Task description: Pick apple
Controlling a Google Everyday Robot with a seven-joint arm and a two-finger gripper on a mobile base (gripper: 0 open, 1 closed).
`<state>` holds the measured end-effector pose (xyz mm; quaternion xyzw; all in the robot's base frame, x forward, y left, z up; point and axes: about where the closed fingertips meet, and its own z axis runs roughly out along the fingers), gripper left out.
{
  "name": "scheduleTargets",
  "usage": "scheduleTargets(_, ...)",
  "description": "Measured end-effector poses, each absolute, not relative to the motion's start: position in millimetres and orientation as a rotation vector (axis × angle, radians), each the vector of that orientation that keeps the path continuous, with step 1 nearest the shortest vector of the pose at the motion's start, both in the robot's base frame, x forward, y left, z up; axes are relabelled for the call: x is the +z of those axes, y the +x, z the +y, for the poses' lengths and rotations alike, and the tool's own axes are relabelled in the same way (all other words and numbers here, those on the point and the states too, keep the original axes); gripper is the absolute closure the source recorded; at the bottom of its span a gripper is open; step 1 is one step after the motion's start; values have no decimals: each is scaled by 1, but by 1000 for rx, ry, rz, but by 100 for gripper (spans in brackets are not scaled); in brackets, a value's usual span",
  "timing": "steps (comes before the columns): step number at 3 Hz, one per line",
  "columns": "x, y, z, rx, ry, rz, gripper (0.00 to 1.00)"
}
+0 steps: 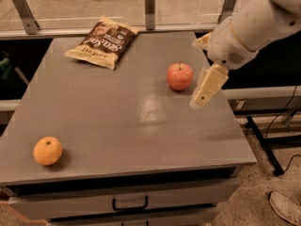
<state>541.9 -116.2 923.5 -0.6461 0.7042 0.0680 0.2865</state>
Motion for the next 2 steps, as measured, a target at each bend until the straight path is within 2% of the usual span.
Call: scheduleTargets(2, 883, 606, -83, 341, -1603, 1842, 0)
